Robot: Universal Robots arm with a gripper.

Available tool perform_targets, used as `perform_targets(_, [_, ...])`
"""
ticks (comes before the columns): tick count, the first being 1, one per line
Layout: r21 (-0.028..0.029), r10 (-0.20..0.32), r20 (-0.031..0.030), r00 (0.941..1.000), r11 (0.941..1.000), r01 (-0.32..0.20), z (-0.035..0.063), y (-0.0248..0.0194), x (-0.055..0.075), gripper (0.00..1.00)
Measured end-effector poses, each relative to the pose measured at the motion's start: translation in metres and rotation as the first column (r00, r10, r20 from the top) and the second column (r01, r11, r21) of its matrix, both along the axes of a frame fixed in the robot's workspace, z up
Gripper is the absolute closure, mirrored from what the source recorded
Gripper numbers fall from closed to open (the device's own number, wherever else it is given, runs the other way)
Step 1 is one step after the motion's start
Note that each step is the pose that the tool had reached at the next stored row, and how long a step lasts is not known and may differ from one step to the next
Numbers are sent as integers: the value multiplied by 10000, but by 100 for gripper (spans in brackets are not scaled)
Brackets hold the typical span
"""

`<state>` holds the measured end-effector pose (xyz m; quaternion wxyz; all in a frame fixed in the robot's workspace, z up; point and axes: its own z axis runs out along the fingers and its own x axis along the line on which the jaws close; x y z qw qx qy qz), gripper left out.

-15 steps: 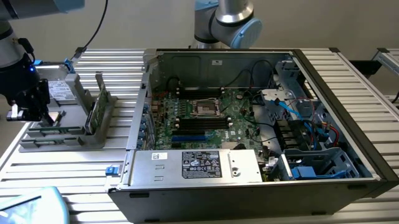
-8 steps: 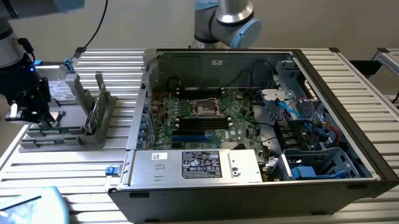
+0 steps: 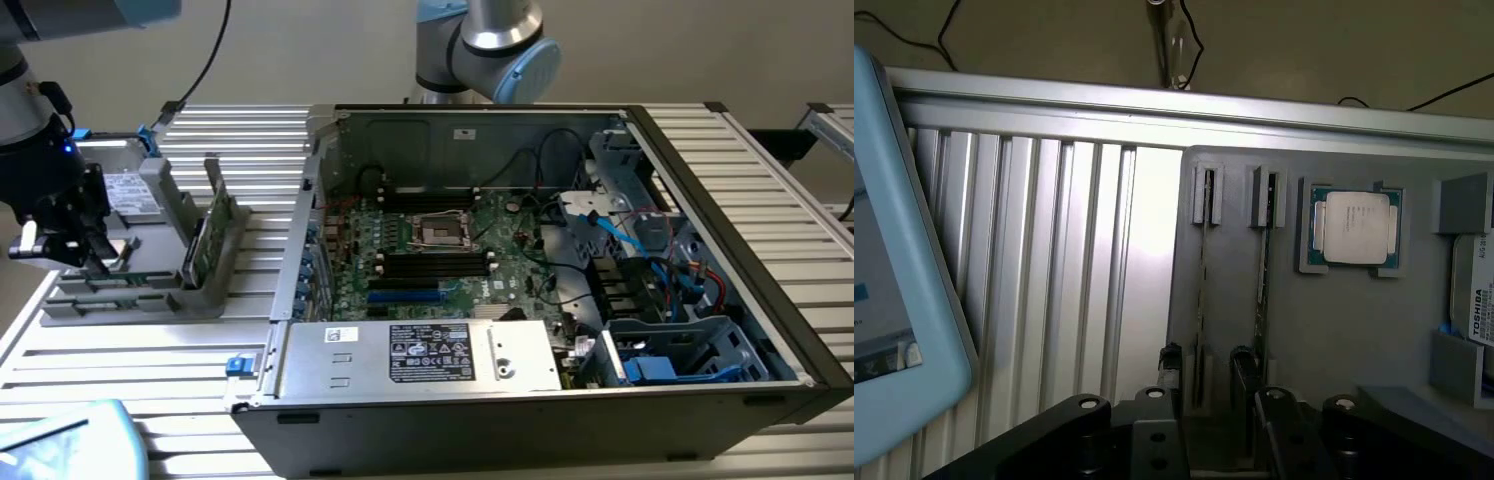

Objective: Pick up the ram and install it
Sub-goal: 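Pick up the ram and move it above insertion slot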

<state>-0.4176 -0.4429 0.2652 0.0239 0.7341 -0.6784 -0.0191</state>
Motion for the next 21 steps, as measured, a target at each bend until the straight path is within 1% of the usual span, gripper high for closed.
perform_targets(13, [-1, 0, -1, 10000, 10000, 0, -5, 0, 0, 67])
perform_targets(17, [0, 1, 0, 10000, 10000, -1, -41, 0, -1, 67])
perform_targets(21, [0, 0, 0, 10000, 10000, 0, -100, 0, -10, 67])
